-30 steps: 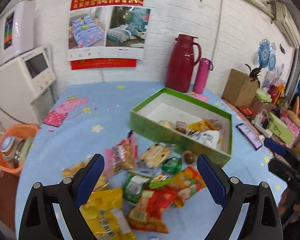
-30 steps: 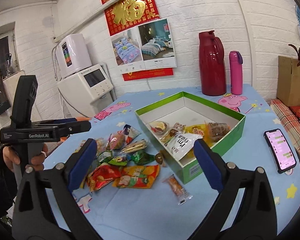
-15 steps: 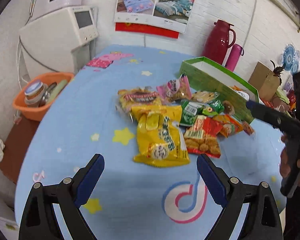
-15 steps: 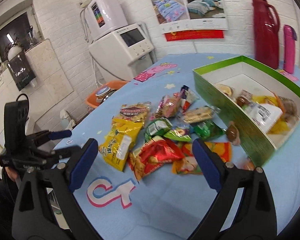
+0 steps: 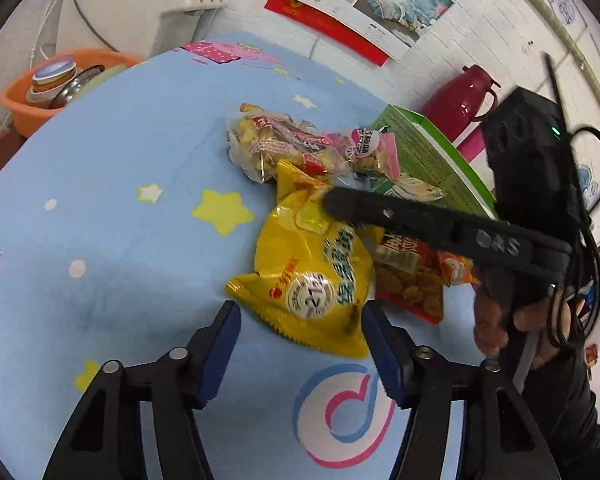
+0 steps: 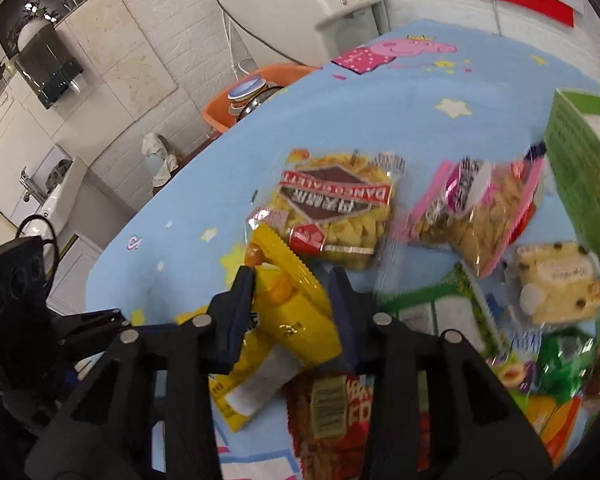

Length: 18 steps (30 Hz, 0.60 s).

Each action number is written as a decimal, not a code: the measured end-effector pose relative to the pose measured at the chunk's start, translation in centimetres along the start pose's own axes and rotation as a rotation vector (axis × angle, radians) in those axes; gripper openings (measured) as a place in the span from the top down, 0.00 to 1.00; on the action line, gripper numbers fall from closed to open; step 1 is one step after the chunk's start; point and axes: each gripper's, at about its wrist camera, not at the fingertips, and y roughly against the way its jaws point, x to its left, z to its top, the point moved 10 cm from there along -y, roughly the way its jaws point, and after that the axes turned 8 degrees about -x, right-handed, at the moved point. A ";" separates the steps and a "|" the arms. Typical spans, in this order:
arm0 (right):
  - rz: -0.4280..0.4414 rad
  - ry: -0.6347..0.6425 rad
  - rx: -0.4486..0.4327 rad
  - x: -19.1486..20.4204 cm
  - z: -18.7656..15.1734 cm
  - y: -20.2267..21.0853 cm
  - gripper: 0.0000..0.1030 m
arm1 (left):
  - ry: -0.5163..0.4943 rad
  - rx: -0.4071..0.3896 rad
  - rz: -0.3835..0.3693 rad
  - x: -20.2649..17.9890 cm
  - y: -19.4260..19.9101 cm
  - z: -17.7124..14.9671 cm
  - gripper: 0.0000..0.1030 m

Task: Organize snacks
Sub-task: 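Grasp the yellow chip bag with both grippers, then carry the yellow chip bag into the green box and open both grippers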

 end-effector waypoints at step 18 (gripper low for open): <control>-0.104 0.060 0.044 0.0 -1.9 0.8 0.51 | -0.040 -0.003 -0.025 -0.6 -0.7 0.5 0.47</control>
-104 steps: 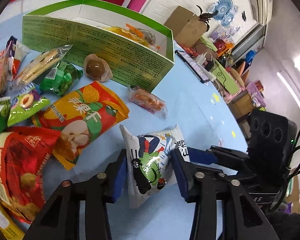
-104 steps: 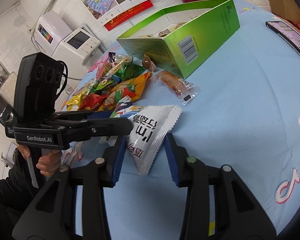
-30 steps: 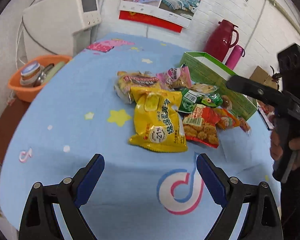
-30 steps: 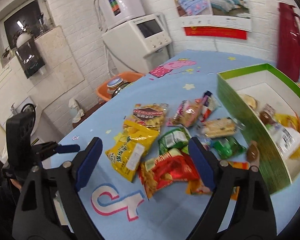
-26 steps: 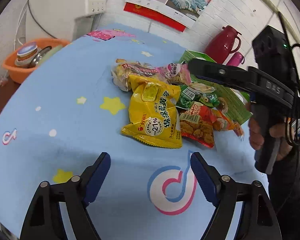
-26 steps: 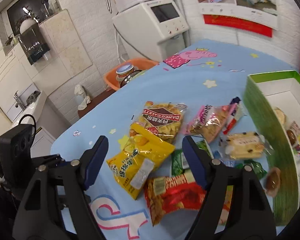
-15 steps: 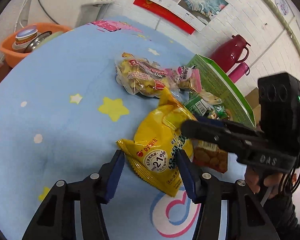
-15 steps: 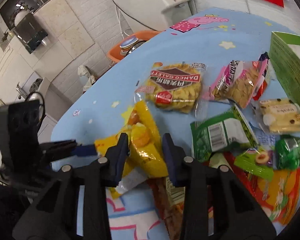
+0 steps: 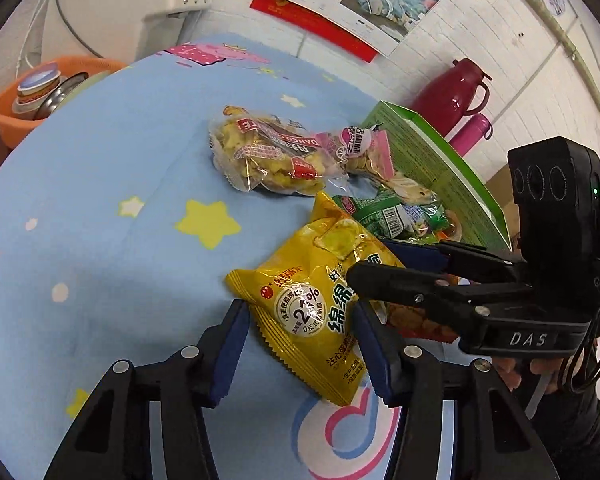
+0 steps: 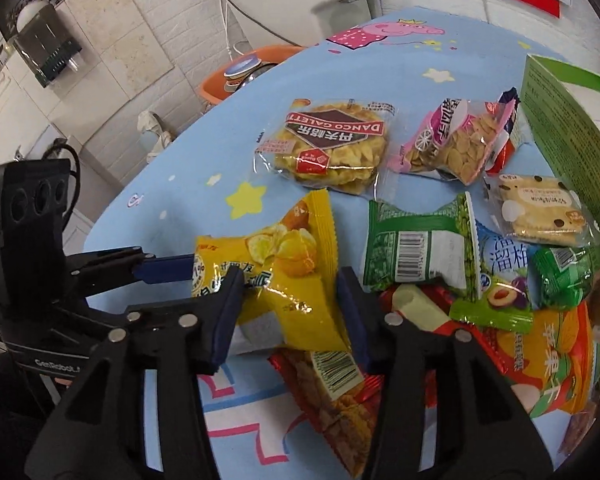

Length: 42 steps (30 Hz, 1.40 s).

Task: Organize snacks
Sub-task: 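Carry the yellow chip bag into the green box and open both grippers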

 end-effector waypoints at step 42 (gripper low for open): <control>-0.315 -0.428 -0.531 -24.5 5.6 20.7 0.73 | -0.428 0.009 -0.303 -26.8 -14.3 13.7 0.65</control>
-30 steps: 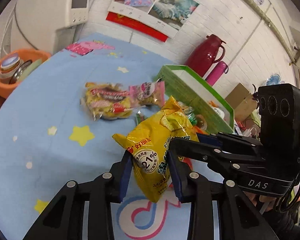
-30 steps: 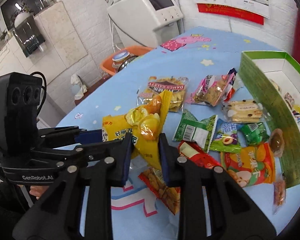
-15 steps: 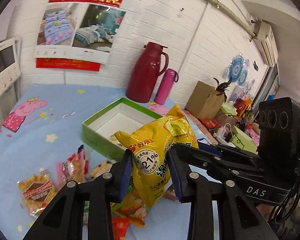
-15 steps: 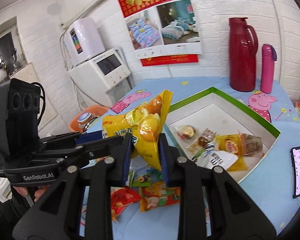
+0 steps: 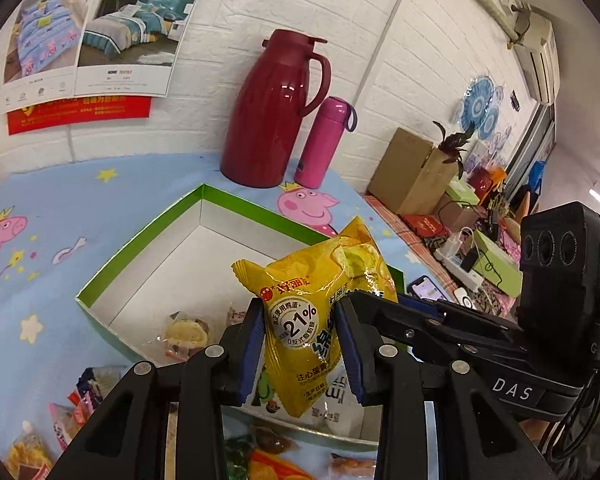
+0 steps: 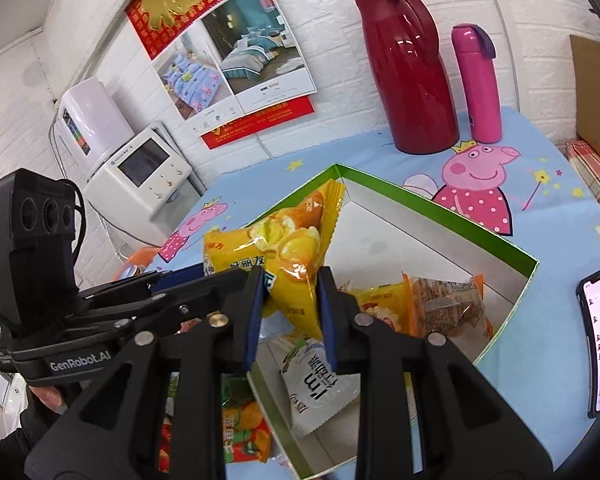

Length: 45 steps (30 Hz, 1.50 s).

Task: Organize snacks
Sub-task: 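Carry the yellow chip bag into the green box and open both grippers, then withdraw both grippers from the box toward the remaining snacks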

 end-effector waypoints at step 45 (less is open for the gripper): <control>0.133 0.103 0.175 11.4 -16.0 8.7 0.24 | 0.049 0.036 0.262 4.9 18.2 -14.8 0.11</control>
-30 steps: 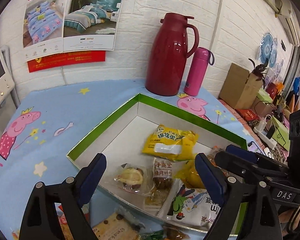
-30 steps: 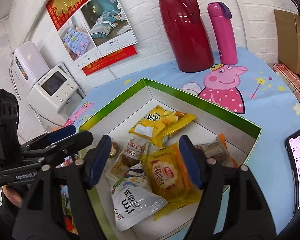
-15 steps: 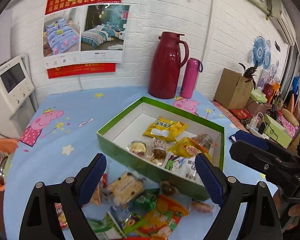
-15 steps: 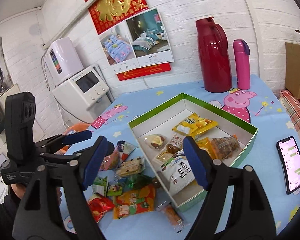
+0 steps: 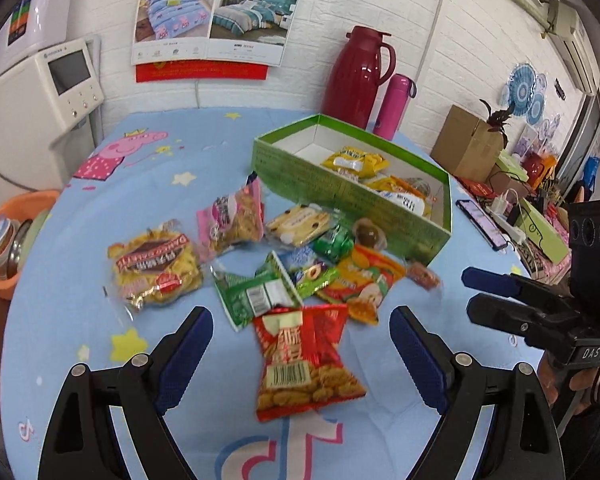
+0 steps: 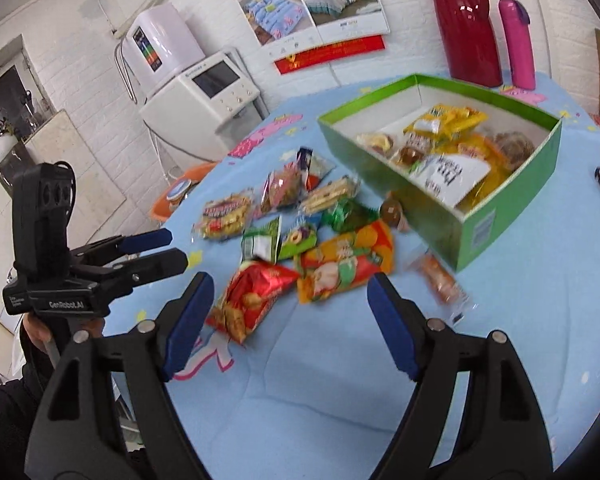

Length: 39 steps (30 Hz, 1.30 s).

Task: Organize snacks
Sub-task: 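Withdraw both grippers from the box toward the remaining snacks, then grasp the red bean-snack bag with the left gripper, then the right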

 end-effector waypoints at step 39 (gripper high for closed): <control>0.090 -0.077 0.152 1.9 -5.4 -5.8 0.82 | 0.210 0.127 -0.253 -0.6 -4.6 -6.0 0.59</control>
